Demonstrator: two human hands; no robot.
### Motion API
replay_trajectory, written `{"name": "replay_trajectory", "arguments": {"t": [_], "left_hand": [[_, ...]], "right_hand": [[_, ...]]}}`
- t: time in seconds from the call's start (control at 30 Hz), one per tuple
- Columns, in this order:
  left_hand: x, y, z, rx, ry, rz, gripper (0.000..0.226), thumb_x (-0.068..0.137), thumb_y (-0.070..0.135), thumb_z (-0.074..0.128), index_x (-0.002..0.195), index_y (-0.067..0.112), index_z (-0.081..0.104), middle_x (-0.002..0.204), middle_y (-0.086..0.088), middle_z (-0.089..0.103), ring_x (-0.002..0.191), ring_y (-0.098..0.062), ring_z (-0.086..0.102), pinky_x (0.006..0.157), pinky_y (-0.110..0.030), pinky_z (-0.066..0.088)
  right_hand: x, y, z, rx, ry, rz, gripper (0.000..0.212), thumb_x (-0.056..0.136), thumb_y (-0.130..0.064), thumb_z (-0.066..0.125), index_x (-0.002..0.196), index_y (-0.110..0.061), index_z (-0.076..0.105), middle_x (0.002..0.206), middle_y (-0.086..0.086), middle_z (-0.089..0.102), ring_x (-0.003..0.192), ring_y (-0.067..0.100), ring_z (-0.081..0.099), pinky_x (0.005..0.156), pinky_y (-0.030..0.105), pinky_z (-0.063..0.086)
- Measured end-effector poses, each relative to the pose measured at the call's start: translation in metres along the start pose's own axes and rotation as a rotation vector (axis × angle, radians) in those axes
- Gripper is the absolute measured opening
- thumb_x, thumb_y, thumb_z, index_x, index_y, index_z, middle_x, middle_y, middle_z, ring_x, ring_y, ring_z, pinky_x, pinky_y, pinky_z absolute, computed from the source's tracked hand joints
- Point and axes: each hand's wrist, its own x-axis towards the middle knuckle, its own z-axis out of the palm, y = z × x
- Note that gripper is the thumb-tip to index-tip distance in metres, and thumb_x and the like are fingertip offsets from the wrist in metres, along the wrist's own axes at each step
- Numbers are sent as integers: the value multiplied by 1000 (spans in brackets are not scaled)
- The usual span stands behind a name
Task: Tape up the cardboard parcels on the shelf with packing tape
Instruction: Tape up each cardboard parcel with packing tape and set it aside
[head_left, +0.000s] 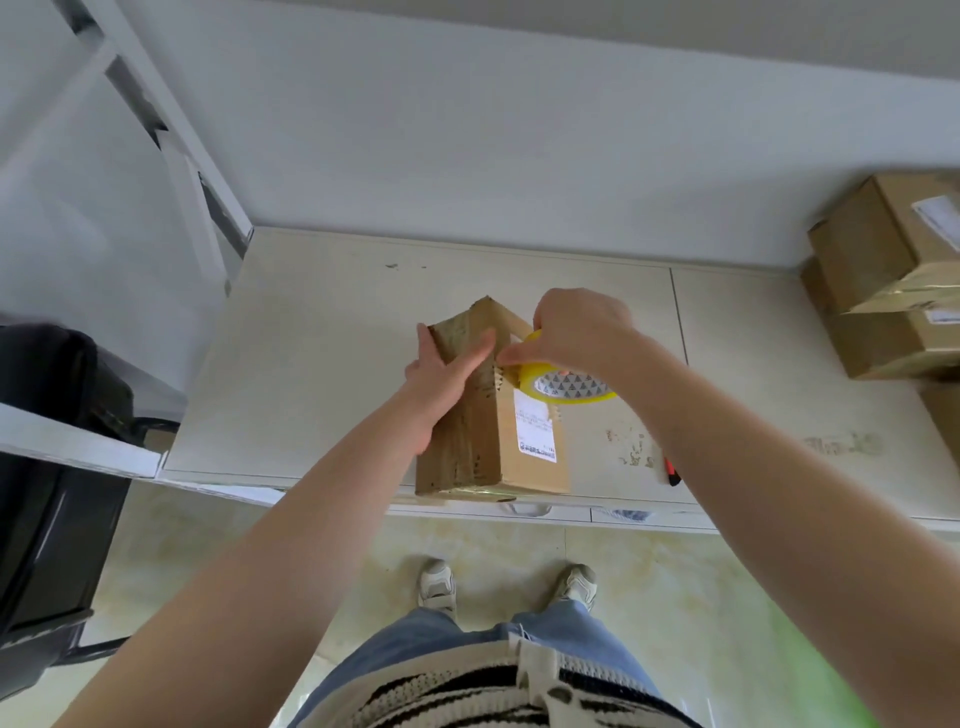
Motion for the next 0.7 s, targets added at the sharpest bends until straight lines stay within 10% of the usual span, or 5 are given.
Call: {"name": "replay_trajectory", "arguments": {"t": [0.13,0.33,0.7], "left_hand": [[-1,-2,5,194,89,-29,140,46,87,59,153,39,-17,156,-7,15,142,-34,26,113,-55,31],[4,-10,-16,-35,49,-6,140,45,72,84,156,39,5,145,-2,45,121,-26,54,98,-45,48],[9,-16,-44,-318,-35,11,103,82,18,74,157,27,5,108,-8,63,89,-18,66,70,-32,50]], "right_hand": [[-2,5,-6,83,-72,-140,55,87,-63,54,62,-13,57,51,-4,55,51,12,52,51,25,33],[-3,26,-15,452,-142,-227,42,93,-42,61,65,-9,57,61,1,45,57,15,40,56,27,32],[-1,61,21,167,-68,20,65,75,-76,59,63,-12,57,61,3,53,59,21,51,58,29,37]]}}
